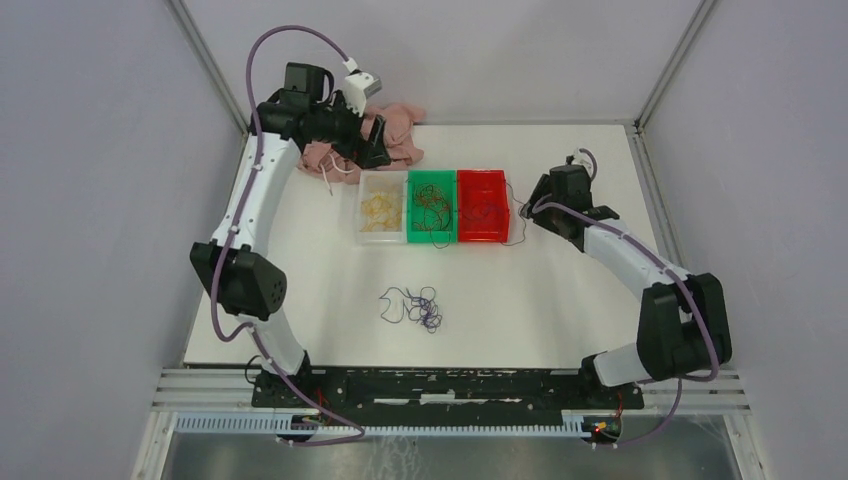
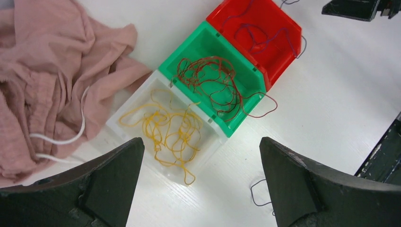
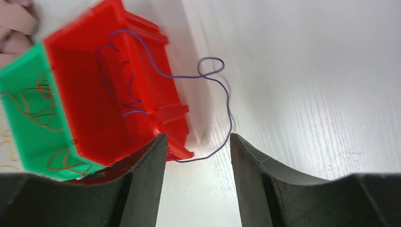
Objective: Untangle the cables
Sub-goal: Place the cable in the bin, then adjust the cable in the bin.
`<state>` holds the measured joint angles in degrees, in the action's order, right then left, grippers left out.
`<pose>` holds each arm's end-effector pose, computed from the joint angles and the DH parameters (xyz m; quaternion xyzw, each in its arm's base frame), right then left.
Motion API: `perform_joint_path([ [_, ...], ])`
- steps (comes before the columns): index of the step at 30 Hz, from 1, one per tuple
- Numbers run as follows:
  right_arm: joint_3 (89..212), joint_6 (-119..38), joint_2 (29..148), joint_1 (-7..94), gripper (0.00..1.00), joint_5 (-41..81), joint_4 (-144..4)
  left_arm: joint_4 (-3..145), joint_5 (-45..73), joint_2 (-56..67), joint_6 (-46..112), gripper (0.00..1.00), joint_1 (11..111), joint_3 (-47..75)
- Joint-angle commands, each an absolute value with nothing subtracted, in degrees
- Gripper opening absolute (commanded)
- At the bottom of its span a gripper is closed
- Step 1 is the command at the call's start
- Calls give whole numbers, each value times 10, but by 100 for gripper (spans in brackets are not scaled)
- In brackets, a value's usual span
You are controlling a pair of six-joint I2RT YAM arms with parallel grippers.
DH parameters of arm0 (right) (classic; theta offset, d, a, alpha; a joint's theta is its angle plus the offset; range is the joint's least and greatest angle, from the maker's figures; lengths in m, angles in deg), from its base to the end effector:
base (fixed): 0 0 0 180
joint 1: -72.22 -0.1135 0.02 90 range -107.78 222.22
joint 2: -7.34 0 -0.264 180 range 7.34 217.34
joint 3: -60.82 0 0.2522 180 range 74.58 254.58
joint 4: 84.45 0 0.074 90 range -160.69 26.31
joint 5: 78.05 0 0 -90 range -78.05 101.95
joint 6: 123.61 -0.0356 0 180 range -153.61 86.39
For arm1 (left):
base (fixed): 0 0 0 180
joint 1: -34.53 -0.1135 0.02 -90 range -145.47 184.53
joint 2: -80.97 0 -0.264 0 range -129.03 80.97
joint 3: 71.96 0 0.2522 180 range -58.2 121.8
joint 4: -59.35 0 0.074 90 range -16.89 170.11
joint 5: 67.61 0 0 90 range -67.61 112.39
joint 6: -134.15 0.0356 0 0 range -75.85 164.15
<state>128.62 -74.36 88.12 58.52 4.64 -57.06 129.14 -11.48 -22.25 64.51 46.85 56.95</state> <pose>0.2991 0.0682 0.2466 0.2379 0.8744 0.1402 0.3989 0.3690 -0.1009 0.4078 0.3568 0.8134 -0.2414 0.3909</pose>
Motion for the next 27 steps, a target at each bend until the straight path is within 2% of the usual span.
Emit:
perform_joint_path([
  [1, 1272, -748, 928, 587, 56, 49, -599, 1284, -96, -190, 586, 99, 430, 531],
  [8, 1320, -720, 986, 588, 56, 38, -598, 1301, -120, -155, 602, 99, 403, 494],
  [16, 1317, -708, 1049, 575, 42, 26, -610, 1291, -136, -140, 589, 99, 387, 473],
  [22, 1350, -691, 1086, 548, 39, -21, -578, 1275, -150, -142, 570, 99, 386, 466],
  [27, 1349, -689, 1099, 543, 30, -63, -570, 1281, -132, -137, 570, 99, 386, 458],
])
